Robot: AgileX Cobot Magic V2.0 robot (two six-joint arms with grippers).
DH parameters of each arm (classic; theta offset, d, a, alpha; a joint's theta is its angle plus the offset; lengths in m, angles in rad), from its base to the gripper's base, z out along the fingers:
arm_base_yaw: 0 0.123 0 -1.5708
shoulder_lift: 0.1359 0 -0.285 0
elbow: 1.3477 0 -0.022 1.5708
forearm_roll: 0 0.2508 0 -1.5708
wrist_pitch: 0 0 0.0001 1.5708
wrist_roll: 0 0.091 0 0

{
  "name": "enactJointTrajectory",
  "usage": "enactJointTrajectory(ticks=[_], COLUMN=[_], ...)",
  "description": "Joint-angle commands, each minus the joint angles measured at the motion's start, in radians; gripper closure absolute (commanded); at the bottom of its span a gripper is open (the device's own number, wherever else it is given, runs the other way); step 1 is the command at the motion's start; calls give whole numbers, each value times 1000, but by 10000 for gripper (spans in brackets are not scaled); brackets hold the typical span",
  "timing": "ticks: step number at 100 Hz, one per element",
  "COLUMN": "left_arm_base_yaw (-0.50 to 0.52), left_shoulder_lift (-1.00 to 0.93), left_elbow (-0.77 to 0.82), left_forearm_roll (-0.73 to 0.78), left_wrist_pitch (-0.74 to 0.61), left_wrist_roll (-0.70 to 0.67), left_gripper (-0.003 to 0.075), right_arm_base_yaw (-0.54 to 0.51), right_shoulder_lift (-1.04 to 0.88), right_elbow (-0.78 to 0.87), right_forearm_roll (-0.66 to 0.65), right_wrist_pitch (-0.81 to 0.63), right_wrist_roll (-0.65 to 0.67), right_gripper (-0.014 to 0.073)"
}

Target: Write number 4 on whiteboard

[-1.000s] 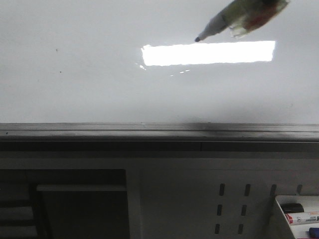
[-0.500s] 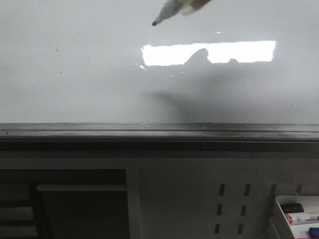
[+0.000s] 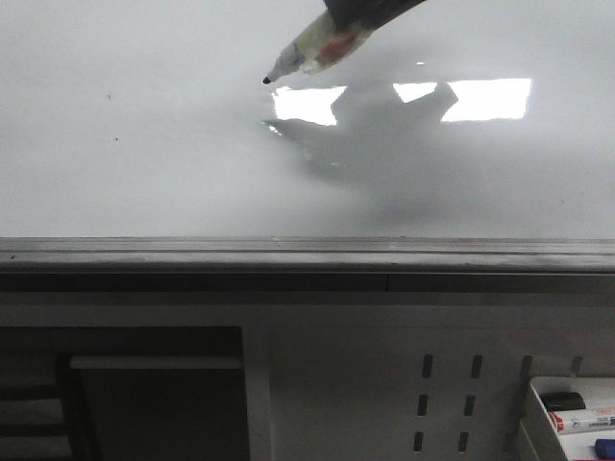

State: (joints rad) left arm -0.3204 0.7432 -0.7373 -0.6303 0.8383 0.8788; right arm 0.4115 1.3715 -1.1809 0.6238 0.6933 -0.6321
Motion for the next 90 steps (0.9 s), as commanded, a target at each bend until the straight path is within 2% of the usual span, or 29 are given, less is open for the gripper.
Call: enactJointTrajectory(ticks=[1, 37, 61, 72, 82, 90], left_arm_base_yaw=[4, 4, 4, 4, 4, 4], left_shoulder_lift=[-6, -6, -6, -6, -6, -6], left_elbow=[-25, -25, -25, -25, -25, -25], left_forearm_roll=[-45, -45, -45, -45, -45, -45], left_wrist_pitch=[-55, -55, -55, -55, -55, -55], left_wrist_roll=[-7, -7, -7, -7, -7, -7], left_gripper=[332, 332, 332, 332, 332, 332], right_arm_base_yaw=[0, 14, -63, -73, -56, -36], right_shoulder_lift=[-13, 78, 9, -21, -41, -57], right_elbow=[-35, -35, -43, -43, -60, -77], right_forearm_roll=[22, -2, -103, -98, -39, -26], right_wrist_pitch=[-99, -51, 36, 78, 116, 101], right_wrist_roll=[-14, -10, 49, 49, 13, -2], right_gripper=[629, 629, 629, 629, 629, 629])
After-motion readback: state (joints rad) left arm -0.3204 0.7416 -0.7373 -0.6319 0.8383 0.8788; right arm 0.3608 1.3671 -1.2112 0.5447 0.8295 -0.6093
